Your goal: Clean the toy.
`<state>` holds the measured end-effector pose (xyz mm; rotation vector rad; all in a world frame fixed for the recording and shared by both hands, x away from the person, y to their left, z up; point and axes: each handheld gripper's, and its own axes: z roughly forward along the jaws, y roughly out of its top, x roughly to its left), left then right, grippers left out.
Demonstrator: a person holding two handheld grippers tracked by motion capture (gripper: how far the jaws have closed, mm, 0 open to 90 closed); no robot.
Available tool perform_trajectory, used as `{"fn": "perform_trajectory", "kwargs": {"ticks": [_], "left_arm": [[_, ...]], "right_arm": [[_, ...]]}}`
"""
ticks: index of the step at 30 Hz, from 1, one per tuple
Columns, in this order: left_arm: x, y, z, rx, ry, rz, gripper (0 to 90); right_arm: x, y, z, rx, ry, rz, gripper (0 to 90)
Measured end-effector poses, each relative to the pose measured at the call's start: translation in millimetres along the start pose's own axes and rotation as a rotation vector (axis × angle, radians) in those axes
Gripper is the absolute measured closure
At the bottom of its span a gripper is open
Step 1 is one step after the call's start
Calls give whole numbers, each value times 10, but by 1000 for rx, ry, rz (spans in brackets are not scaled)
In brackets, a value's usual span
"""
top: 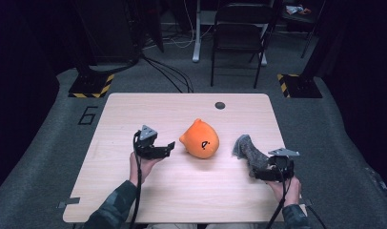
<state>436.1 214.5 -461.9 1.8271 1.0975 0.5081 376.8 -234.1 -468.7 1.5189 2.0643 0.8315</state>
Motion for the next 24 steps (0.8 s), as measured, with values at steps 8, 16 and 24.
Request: {"fn": "perform_trajectory", "kwargs": {"ticks": [8, 16, 24], "left_arm": [[270, -526, -155, 150, 90, -2, 85], [384, -751, -173, 199, 115, 21, 73], [378, -803, -101, 227, 118, 59, 56]], "right_arm": [[-200, -389, 44, 11, -20, 27, 38], [-263, -563, 110, 17, -39, 20, 39], [-293, -655, 172, 3, -29, 31, 11]]}}
